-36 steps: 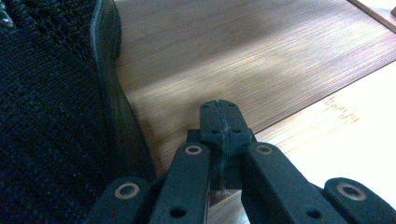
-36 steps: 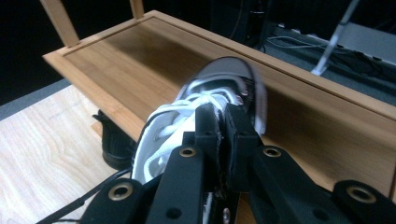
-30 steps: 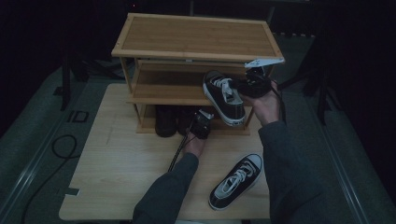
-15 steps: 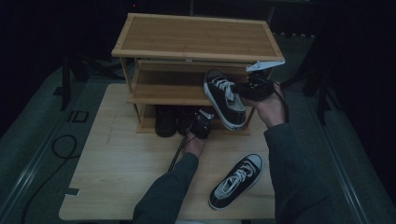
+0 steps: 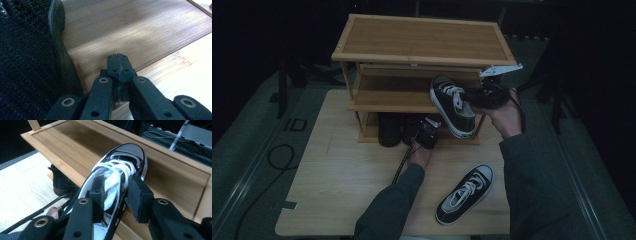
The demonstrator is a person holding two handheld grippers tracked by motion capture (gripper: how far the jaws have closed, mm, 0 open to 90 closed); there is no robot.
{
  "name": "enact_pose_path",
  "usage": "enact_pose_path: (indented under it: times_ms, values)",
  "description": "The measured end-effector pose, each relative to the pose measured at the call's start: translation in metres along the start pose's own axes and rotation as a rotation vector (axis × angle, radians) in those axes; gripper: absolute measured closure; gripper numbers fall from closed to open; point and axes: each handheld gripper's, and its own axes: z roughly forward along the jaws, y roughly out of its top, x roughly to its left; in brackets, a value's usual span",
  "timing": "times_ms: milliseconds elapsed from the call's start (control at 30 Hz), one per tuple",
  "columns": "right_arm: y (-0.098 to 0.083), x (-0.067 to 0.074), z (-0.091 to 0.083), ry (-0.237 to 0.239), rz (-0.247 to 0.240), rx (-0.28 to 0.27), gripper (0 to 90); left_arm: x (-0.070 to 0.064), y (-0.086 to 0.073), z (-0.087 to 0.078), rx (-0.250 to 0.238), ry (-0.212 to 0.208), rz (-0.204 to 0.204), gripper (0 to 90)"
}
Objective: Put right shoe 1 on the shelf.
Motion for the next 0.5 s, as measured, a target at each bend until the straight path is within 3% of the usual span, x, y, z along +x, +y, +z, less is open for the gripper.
enact_pose_path:
  times_ms: [333,500]
  values:
    - [-0.002,-0.003,-0.021,-0.009,-0.005,-0.022,65.4,0.000,0.000,0.000,0.000,0.000,-0.002,90.0]
    - [-0.007,-0.005,-0.028,-0.021,-0.024,0.000,81.0,0.000,0.000,0.000,0.001,-0.001,-0.001,90.0]
